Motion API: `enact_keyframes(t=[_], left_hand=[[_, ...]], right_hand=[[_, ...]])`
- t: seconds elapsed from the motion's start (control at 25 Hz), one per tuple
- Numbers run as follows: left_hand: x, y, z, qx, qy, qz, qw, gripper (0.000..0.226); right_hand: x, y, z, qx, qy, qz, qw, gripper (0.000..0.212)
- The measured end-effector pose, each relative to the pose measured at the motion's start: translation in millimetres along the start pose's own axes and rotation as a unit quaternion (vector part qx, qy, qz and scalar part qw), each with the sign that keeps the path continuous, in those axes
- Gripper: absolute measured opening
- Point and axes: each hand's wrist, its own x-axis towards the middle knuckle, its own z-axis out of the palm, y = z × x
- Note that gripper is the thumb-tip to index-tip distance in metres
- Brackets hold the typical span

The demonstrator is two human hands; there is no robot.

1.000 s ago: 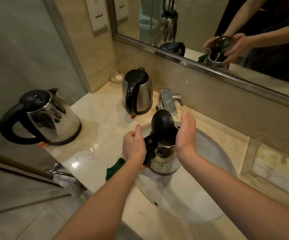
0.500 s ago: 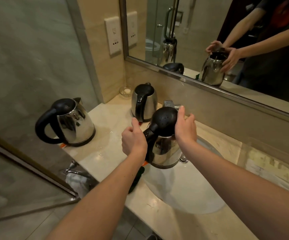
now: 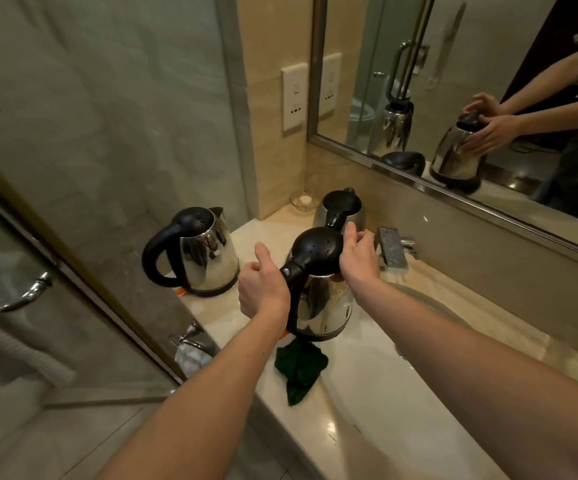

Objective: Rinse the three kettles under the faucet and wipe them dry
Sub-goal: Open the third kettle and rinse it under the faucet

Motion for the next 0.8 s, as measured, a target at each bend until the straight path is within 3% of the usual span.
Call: enact_keyframes(t=[0.24, 0.44, 0.8], left_hand=[[40, 12, -5, -0.026, 0.035, -0.009, 0.999, 0.062], [64, 21, 2, -0.021, 0.051, -0.015, 0.998, 0.061], [102, 38, 19, -0.002, 0.030, -0.025, 0.999, 0.060]], right_hand=[[22, -24, 39, 0.043, -0.063, -0.005, 0.997, 0.051], [44, -49, 64, 0.140, -0.117, 0.078, 0.980, 0.054], [86, -76, 97, 0.189, -0.149, 0.121, 0.963, 0.056]])
